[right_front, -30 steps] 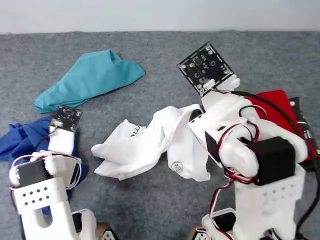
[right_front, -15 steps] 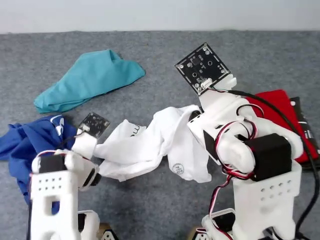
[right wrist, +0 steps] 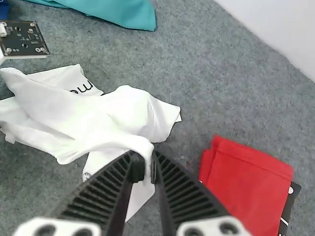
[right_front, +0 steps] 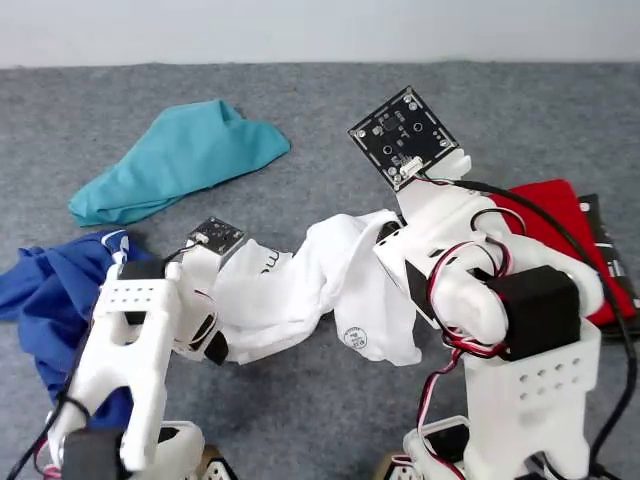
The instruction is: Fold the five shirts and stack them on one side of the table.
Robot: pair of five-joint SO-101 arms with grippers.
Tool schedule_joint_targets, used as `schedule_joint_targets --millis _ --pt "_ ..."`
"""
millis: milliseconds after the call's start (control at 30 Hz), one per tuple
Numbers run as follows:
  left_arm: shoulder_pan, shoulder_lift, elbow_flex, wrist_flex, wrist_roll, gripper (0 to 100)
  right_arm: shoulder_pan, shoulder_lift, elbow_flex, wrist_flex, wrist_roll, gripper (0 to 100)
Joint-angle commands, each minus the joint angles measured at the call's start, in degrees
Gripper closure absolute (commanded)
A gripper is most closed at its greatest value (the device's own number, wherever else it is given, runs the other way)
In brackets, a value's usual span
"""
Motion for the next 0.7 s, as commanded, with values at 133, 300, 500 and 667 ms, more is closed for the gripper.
schedule_joint_targets --millis 133,300,500,667 --pt "0.44 1.85 -1.89 -2.11 0.35 99 0.4 -0.75 1.93 -1.45 0.53 98.9" --pt "0.44 1.85 -1.63 -1.93 0.35 98 0.48 -0.92 5.54 -3.03 0.44 98.9" --pt "0.09 1.32 -2.07 -1.67 0.62 99 0.48 -0.92 6.51 -3.82 0.35 98.9" --pt "0.0 1.32 -7.16 2.73 2.99 99 0.48 -0.92 6.51 -3.82 0.35 98.9"
